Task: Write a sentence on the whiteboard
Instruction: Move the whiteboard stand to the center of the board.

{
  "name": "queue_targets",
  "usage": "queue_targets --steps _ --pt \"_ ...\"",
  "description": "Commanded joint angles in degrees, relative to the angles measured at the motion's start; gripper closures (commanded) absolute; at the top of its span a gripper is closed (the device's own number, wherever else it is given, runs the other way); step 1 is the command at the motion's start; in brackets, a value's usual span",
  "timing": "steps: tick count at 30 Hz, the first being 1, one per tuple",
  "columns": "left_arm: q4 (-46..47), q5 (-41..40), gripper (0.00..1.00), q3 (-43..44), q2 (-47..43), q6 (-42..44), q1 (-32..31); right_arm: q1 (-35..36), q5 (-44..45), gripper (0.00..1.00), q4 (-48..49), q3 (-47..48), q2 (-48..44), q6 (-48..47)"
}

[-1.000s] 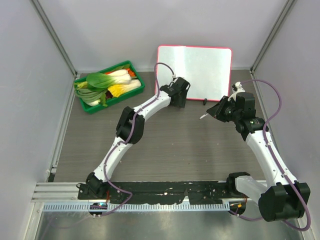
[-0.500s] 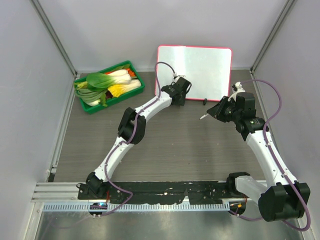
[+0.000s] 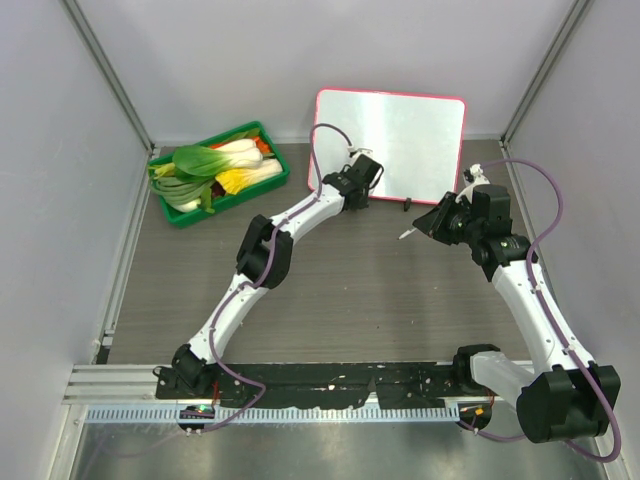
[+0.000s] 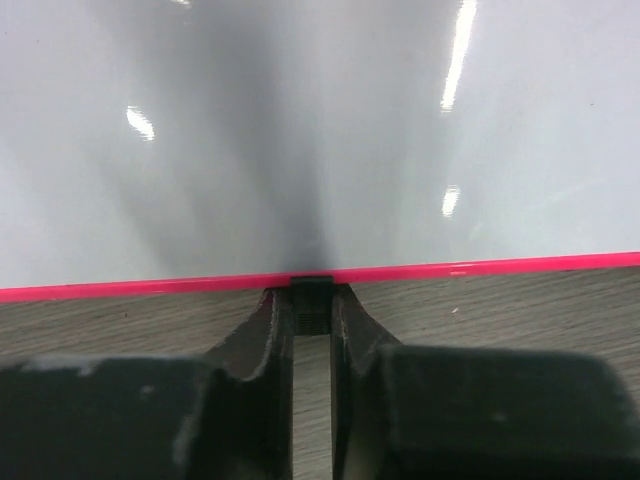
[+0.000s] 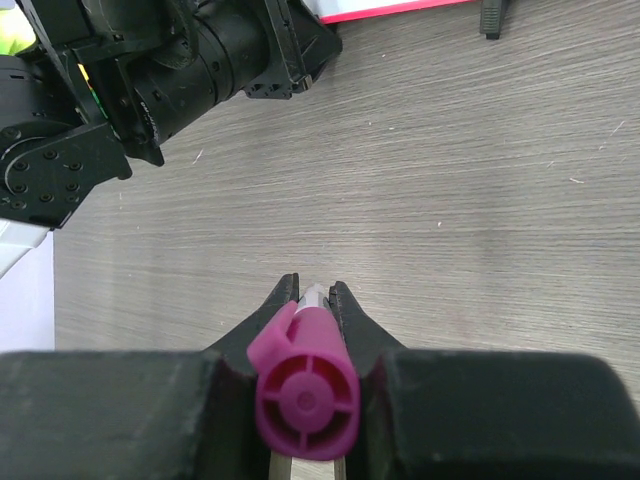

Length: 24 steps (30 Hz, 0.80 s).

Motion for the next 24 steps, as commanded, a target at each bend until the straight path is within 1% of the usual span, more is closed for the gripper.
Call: queue_targets --steps 1,2,3,11,18,24 --pt "5.11 1.17 0.94 -4.44 -1.53 0.64 -0.21 -0.23 -1.05 0.99 1.75 1.93 0.11 -0.12" --pt "5.64 1.08 0.98 -6.03 -2.75 0.64 -0.29 -0.23 -1.23 0.99 1.75 1.93 0.19 -0.04" --pt "6.08 0.91 1.00 -7.87 -3.98 0.64 -0.21 -0.23 -1.23 0.99 1.75 2.01 0.37 -0.04" --pt "13.90 -2.08 1.00 -28.34 -16.90 -1.20 -1.87 -0.23 -2.37 0.99 2.19 1.66 0.46 0.58" --pt "14.34 -4.10 1.00 -40.83 -24.55 -5.59 -4.77 -0.23 -3.16 0.99 2.46 0.96 -0.07 1.46" --pt "13.74 -9.46 1.00 -50.33 -30.18 -10.25 -8.38 -0.23 -3.86 0.99 2.55 -0.01 -1.56 1.90"
